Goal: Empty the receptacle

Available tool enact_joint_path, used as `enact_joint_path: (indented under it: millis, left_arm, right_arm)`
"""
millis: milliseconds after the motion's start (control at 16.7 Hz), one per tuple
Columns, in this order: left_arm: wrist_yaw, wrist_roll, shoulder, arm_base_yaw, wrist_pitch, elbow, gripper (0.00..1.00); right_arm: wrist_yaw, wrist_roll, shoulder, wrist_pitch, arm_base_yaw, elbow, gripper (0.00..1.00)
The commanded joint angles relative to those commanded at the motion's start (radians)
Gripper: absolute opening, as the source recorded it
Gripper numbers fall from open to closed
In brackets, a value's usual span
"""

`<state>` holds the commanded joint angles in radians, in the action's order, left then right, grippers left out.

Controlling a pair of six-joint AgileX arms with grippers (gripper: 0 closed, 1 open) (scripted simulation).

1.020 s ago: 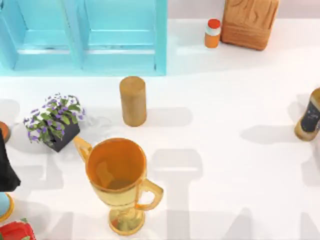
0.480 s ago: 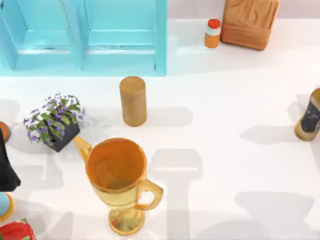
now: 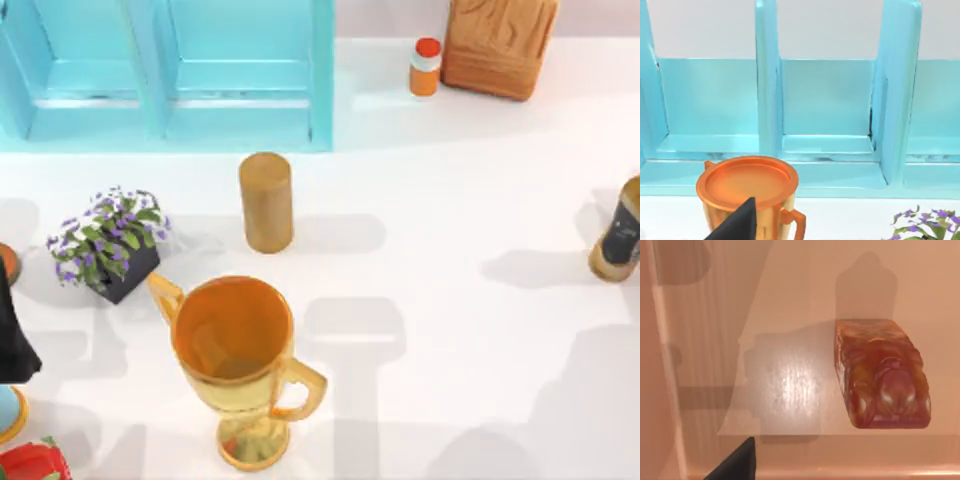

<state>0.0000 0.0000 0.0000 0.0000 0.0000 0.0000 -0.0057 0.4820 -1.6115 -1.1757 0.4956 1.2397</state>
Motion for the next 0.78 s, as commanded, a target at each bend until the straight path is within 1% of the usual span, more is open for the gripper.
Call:
enact_joint_path:
  millis: [120, 420, 780]
  left_arm:
    - [0.000, 0.000, 0.000, 0.000, 0.000, 0.000, 1.00]
    - [0.000, 0.000, 0.000, 0.000, 0.000, 0.000, 1.00]
    - [0.000, 0.000, 0.000, 0.000, 0.000, 0.000, 1.00]
  right_arm:
    - [0.000, 0.014, -0.026, -0.030, 0.015, 0.030, 1.00]
    - [0.000, 0.013, -0.024, -0.026, 0.011, 0.025, 1.00]
    - [0.000, 0.013, -0.046, 0.104, 0.014, -0.085, 1.00]
